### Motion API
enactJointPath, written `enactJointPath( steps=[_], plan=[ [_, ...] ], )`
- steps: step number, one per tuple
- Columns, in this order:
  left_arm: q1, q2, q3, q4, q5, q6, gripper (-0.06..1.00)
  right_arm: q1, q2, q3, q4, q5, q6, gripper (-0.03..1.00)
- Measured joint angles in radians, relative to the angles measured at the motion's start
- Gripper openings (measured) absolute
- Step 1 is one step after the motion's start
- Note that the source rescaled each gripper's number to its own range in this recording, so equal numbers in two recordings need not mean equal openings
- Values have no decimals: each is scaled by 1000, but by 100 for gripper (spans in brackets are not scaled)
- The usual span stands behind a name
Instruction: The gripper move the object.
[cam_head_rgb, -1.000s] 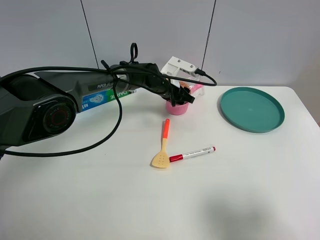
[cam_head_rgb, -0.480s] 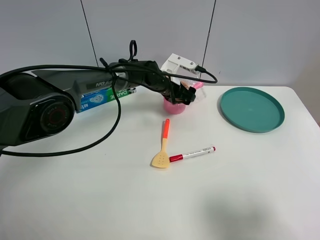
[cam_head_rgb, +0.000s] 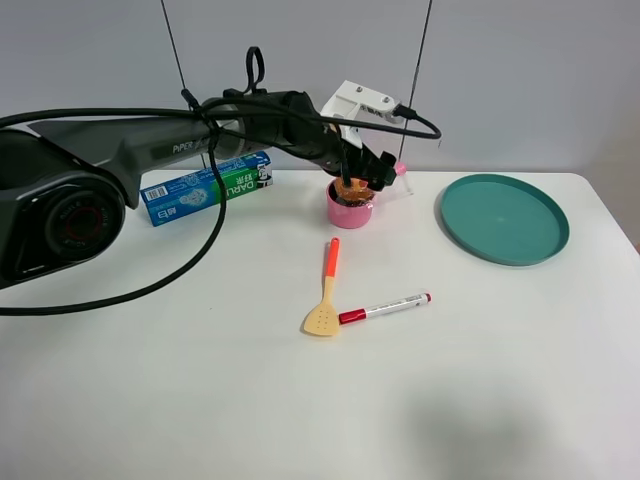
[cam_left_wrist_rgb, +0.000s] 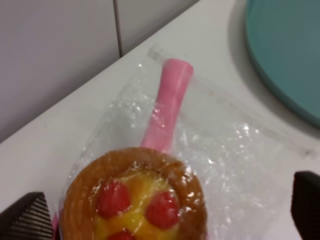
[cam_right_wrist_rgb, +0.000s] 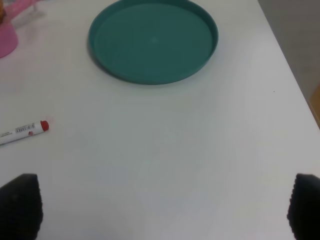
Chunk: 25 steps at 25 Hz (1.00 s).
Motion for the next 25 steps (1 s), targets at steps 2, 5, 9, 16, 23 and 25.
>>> enactJointPath(
  steps=[2, 5, 9, 16, 23, 25],
  plan=[
    [0, -22, 0, 4, 25, -1, 95, 0, 0, 0, 0, 0, 0, 100],
    [0, -73, 0, 19, 86, -3, 95, 0, 0, 0, 0, 0, 0, 100],
    [-8, -151, 0, 106, 201, -5, 95, 0, 0, 0, 0, 0, 0, 100],
    [-5, -281, 0, 201, 340, -34, 95, 0, 0, 0, 0, 0, 0, 100],
    [86, -402, 0, 258, 487, -56, 95, 0, 0, 0, 0, 0, 0, 100],
    [133, -427, 0, 282, 519, -62, 95, 0, 0, 0, 0, 0, 0, 100]
  ],
)
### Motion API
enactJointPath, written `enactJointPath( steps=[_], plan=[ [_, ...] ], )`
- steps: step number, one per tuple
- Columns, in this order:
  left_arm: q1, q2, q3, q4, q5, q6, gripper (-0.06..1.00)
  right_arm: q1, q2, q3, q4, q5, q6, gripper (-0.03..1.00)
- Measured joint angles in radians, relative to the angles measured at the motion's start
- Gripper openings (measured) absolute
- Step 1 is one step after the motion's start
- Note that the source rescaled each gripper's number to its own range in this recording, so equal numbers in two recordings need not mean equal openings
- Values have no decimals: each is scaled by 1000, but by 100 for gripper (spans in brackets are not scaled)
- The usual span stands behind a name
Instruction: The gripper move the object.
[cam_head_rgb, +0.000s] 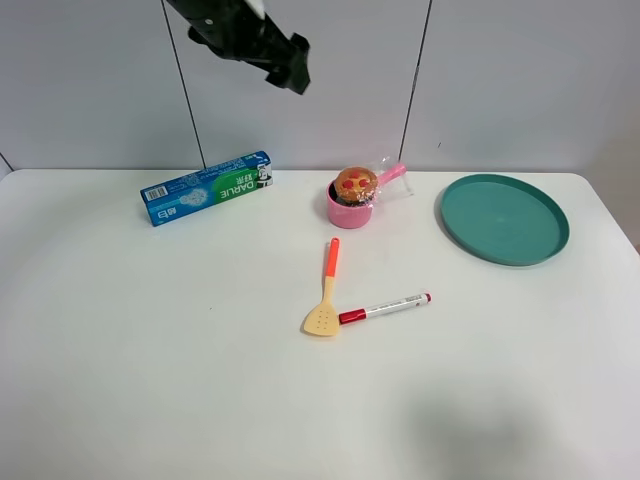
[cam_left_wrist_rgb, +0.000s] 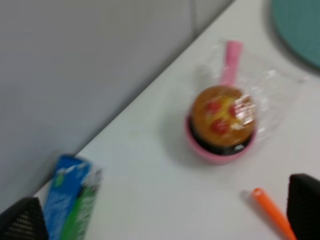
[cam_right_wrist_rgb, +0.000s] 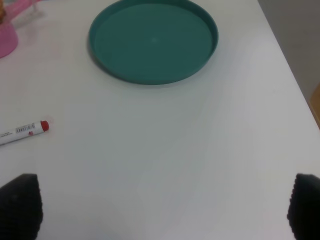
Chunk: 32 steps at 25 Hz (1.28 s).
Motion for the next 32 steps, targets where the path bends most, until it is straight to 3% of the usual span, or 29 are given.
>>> enactJointPath(
  steps=[10, 15, 20, 25, 32],
  plan=[
    [295, -85, 0, 66, 135, -2, 95, 0, 0, 0, 0, 0, 0, 100],
    [395, -138, 35, 85, 175, -2, 95, 0, 0, 0, 0, 0, 0, 100],
    [477, -282, 245, 87, 121, -3, 95, 0, 0, 0, 0, 0, 0, 100],
    [563, -521, 556, 78, 25, -3, 95, 0, 0, 0, 0, 0, 0, 100],
    [618, -853, 876, 74, -21, -31, 95, 0, 0, 0, 0, 0, 0, 100]
  ],
)
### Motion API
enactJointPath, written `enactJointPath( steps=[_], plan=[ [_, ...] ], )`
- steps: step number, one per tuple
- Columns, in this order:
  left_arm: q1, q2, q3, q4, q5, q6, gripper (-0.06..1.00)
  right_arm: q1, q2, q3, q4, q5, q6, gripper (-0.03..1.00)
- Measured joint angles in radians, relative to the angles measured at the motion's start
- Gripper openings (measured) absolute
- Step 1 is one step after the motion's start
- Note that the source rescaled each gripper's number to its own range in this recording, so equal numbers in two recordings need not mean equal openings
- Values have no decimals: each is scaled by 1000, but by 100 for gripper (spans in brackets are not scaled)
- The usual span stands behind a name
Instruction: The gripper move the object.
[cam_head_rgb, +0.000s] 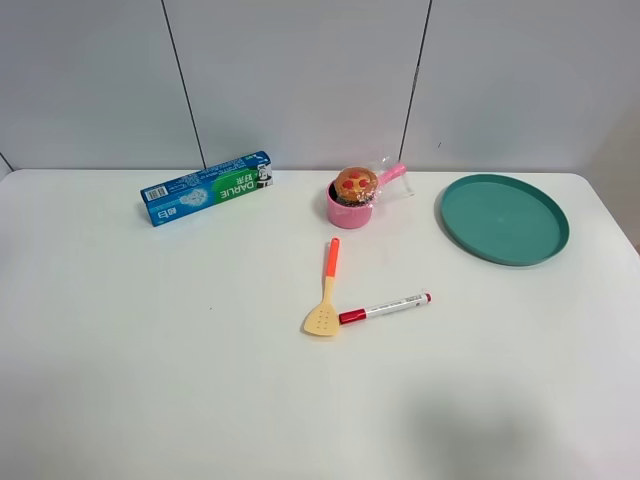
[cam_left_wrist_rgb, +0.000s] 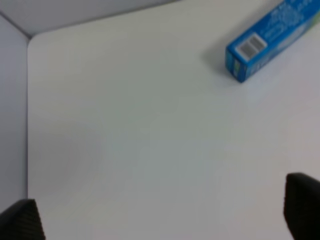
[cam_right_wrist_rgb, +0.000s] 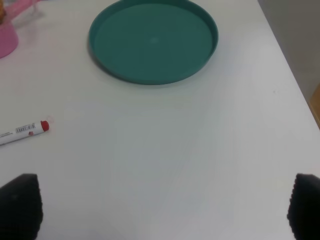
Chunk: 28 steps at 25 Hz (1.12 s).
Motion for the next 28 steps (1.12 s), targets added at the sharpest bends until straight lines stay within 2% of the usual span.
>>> enactJointPath(
  steps=[8, 14, 19, 28],
  plan=[
    [0, -430, 286, -89, -40, -42, 95, 0, 0, 0, 0, 0, 0, 100],
    [0, -701, 402, -91, -41, -43, 95, 0, 0, 0, 0, 0, 0, 100],
    [0, -850, 455, -93, -38, -43, 95, 0, 0, 0, 0, 0, 0, 100],
    [0, -1005, 512, -93, 133, -58, 95, 0, 0, 0, 0, 0, 0, 100]
  ],
)
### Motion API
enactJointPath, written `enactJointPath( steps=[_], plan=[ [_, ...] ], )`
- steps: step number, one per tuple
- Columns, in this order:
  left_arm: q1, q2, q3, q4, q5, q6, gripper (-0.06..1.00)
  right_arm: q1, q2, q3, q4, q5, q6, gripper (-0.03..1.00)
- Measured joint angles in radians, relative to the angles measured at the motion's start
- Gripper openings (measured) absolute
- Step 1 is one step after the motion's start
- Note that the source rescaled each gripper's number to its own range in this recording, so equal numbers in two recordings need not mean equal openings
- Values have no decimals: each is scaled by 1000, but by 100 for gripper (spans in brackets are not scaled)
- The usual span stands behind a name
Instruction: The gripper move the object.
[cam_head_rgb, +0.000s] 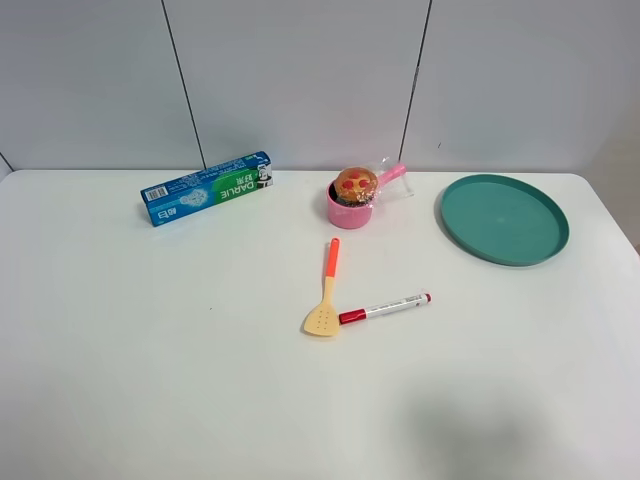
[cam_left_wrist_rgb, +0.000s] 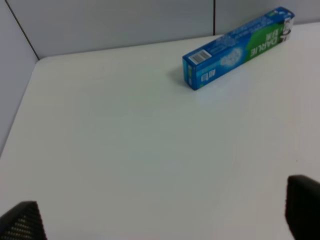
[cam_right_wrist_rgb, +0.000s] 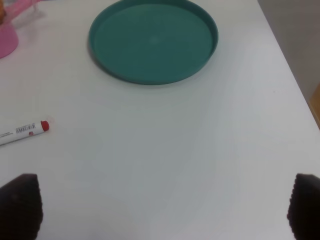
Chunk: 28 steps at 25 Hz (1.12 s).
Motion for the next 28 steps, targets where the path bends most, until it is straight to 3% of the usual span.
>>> enactJointPath(
  steps=[11, 28],
  plan=[
    [0, -106, 87, -1, 59, -4, 95, 0, 0, 0, 0, 0, 0, 100],
    [0, -106, 88, 2, 60, -19, 95, 0, 0, 0, 0, 0, 0, 100]
  ],
)
